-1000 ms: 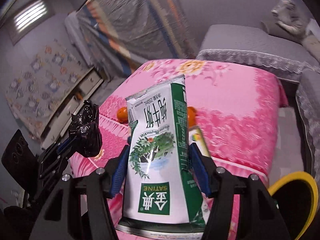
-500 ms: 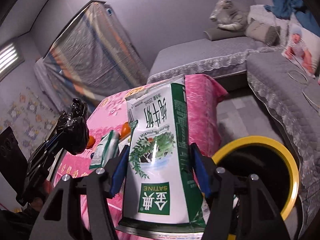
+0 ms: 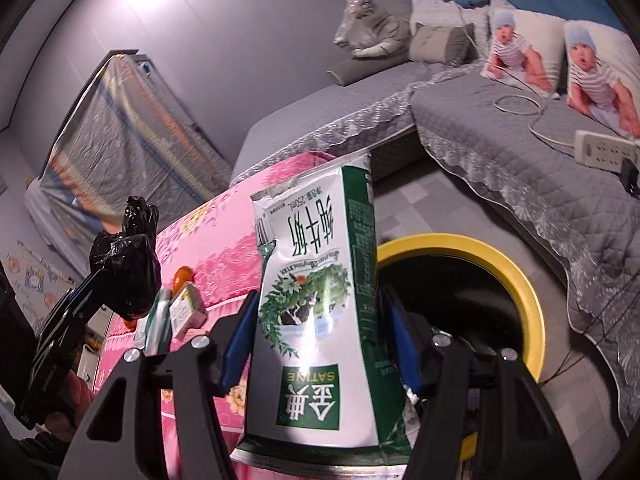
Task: Collect trash
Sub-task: 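Carry the black bag and milk carton over the yellow-rimmed bin with both tools, then open both tools to drop the bag and carton into the bin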
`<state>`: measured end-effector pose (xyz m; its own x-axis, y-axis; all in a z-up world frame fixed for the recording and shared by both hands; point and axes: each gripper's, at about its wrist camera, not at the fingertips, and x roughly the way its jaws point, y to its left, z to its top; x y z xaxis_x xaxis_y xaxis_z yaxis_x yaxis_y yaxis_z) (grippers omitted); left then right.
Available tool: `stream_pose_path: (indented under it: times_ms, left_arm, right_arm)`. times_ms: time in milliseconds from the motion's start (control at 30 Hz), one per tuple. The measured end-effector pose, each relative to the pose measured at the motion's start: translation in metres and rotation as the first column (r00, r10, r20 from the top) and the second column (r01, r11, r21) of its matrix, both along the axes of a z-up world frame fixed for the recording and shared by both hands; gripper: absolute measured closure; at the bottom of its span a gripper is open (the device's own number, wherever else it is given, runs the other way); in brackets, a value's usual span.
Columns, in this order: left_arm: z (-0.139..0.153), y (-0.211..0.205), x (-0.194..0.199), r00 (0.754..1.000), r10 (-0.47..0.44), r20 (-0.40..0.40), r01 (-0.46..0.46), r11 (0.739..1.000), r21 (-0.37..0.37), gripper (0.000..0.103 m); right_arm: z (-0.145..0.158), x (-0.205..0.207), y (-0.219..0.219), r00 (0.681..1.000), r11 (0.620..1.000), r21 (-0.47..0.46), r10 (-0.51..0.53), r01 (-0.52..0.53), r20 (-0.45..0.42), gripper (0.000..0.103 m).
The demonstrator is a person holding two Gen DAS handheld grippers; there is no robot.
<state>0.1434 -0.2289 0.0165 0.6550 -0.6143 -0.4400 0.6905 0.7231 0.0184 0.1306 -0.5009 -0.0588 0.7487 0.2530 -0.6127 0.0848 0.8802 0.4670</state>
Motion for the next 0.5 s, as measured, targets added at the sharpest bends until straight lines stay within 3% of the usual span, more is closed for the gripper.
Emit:
stream_pose_path:
  times_ms: [200,500]
  left_arm:
    - [-0.025,-0.040,0.013,0.998,-0.062,-0.029,0.063,0.998,0.025,0.088]
    - [-0.082,-0.090,0.044,0.984,-0.064,-0.166,0.079,0.993,0.088,0.088]
  right_arm:
    - [-0.029,-0.008,-0.029,0.993,0.994,-0.008,-0.106,0.106,-0.054,0.046]
    - [-0.064,-0.011,-0.048,0.975,0.984,-0.020,-0.178,0.177,-0.129,0.046]
